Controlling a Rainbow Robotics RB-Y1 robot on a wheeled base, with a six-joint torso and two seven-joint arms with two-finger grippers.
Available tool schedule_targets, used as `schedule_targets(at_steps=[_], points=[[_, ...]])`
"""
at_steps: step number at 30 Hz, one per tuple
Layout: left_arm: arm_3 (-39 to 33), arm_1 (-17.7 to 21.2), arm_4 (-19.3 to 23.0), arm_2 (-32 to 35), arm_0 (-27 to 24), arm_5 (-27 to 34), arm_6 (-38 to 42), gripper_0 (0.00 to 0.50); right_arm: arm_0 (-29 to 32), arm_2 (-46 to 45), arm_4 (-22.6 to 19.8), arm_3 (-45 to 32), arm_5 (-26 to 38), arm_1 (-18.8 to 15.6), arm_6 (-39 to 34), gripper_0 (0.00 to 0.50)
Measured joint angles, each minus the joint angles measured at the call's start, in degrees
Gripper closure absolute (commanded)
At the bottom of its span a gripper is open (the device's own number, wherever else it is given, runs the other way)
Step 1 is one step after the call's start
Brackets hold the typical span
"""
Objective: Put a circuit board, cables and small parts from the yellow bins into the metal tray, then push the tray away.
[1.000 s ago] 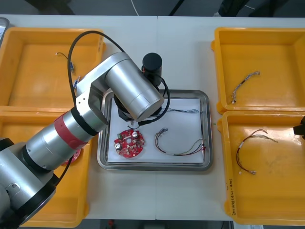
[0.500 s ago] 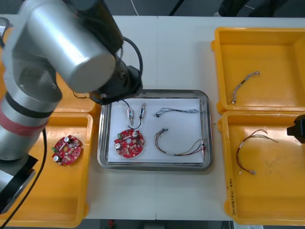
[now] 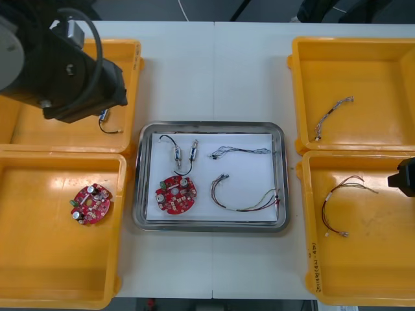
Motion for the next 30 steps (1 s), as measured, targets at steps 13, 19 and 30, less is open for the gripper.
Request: schedule_targets(at_steps=[13, 19, 30], points=[[-2.63, 11.57, 13.33, 12.68, 12.98, 0.01, -5.2, 0.056, -0.33, 0.62, -1.32, 0.01, 0.0, -0.49, -0.07, 0.0], [-2.65, 15.27, 16.33, 17.8, 19.89, 0.02, -13.74, 0.058, -1.75, 1.37, -3.59, -0.01, 0.0, -2.18, -0.17, 0.0], [-2.17, 20.49, 16.71, 21.72, 30.44, -0.9, -20.52, 0.056, -7.72, 7.53, -17.28, -1.59, 0.0, -10.04, -0.17, 0.0]])
